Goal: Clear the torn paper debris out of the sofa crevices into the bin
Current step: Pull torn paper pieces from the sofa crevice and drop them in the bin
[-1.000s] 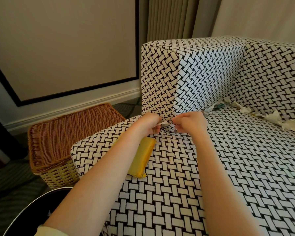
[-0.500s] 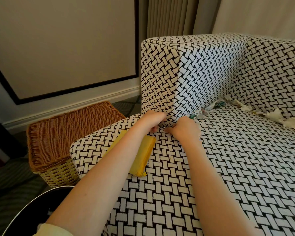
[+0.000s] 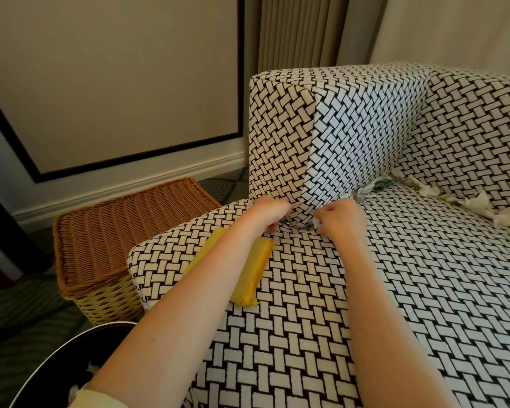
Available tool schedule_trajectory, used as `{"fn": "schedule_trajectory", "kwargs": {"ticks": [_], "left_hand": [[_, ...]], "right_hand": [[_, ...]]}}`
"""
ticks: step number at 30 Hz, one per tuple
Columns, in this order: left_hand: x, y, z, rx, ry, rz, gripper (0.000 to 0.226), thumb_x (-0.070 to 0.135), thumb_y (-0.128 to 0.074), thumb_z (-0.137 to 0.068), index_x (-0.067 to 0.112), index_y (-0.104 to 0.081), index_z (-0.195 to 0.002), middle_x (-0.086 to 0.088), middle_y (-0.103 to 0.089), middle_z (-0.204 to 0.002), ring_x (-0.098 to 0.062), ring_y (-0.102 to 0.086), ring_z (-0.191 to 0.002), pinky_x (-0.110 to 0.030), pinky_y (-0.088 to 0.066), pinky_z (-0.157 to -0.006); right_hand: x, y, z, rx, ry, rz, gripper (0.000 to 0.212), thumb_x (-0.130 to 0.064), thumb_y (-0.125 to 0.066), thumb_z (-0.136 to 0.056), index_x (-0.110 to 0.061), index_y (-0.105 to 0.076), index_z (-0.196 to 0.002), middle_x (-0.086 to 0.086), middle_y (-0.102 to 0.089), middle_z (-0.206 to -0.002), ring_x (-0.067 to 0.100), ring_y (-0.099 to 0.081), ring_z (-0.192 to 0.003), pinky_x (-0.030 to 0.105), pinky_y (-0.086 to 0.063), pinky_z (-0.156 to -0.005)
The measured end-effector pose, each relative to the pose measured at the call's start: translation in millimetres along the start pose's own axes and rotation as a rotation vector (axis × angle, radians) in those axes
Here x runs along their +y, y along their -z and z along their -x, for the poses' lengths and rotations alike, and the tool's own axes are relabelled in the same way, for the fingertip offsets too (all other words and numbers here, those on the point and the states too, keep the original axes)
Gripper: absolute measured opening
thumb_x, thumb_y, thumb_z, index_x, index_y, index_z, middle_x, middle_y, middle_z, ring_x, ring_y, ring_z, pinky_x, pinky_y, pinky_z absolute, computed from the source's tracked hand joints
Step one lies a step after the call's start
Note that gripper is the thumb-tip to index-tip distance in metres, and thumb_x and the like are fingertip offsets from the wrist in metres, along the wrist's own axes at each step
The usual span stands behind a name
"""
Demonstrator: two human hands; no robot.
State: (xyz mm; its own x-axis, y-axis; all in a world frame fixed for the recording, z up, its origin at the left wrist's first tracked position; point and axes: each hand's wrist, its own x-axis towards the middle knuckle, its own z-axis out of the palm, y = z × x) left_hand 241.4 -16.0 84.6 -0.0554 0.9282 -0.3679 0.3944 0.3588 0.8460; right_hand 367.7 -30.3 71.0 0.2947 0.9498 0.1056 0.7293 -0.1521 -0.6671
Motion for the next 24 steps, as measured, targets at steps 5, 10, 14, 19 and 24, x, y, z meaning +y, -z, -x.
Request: {"fn": "schedule_trajectory", "kwargs": {"ticks": [5, 10, 14, 19, 24], "left_hand": [[0.6, -3.4, 2.4, -0.017, -0.039, -0.096, 0.038, 0.02, -0.05, -0.091, 0.002, -0.049, -0.124, -0.003, -0.044, -0.066, -0.012, -0.038, -0.052, -0.024, -0.037, -0.054], [0.7, -0.2, 4.1, -0.043, -0.01, -0.033, 0.034, 0.023, -0.049, -0.092, 0.007, -0.056, -0.121, -0.002, -0.039, -0.062, -0.013, -0.036, -0.052, -0.026, -0.038, -0.06], [3.1, 0.4, 9.8, -0.082, -0.023, -0.072, 0.028, 0.018, -0.049, -0.092, 0.008, -0.057, -0.117, -0.001, -0.038, -0.058, -0.013, -0.035, -0.052, -0.026, -0.037, -0.06], [8.3, -9.3, 15.1, -0.154, -0.055, -0.116, 0.031, 0.017, -0.052, -0.091, 0.006, -0.055, -0.119, 0.0, -0.038, -0.061, -0.013, -0.036, -0.054, -0.027, -0.038, -0.064], [8.7, -19.0, 21.3, -0.08, -0.257, -0.432, 0.024, 0.021, -0.051, -0.093, 0.007, -0.059, -0.111, -0.001, -0.054, -0.078, -0.014, -0.05, -0.068, -0.021, -0.039, -0.063]], "right_hand": [[-3.3, 11.2, -0.5, 0.054, -0.012, -0.144, 0.022, -0.022, -0.058, -0.088, -0.005, -0.071, -0.085, 0.014, -0.07, -0.076, 0.031, -0.068, -0.075, 0.033, -0.051, -0.062], [-4.0, 21.2, -0.8, 0.055, 0.009, -0.283, 0.018, -0.018, -0.059, -0.088, -0.006, -0.072, -0.089, 0.005, -0.066, -0.072, 0.031, -0.065, -0.073, 0.045, -0.054, -0.076], [-4.9, 25.1, -2.9, 0.036, 0.0, -0.28, 0.019, -0.011, -0.05, -0.092, -0.007, -0.068, -0.096, 0.0, -0.063, -0.08, 0.019, -0.058, -0.063, 0.032, -0.052, -0.062], [-5.6, 25.7, -0.6, 0.014, -0.117, -0.523, 0.015, 0.001, -0.044, -0.093, 0.001, -0.056, -0.102, 0.009, -0.064, -0.087, 0.016, -0.062, -0.071, 0.027, -0.055, -0.068], [-2.9, 27.2, -2.6, -0.029, -0.196, -0.636, 0.02, 0.001, -0.04, -0.094, -0.002, -0.053, -0.11, 0.006, -0.054, -0.082, 0.012, -0.055, -0.06, 0.029, -0.055, -0.064]]}}
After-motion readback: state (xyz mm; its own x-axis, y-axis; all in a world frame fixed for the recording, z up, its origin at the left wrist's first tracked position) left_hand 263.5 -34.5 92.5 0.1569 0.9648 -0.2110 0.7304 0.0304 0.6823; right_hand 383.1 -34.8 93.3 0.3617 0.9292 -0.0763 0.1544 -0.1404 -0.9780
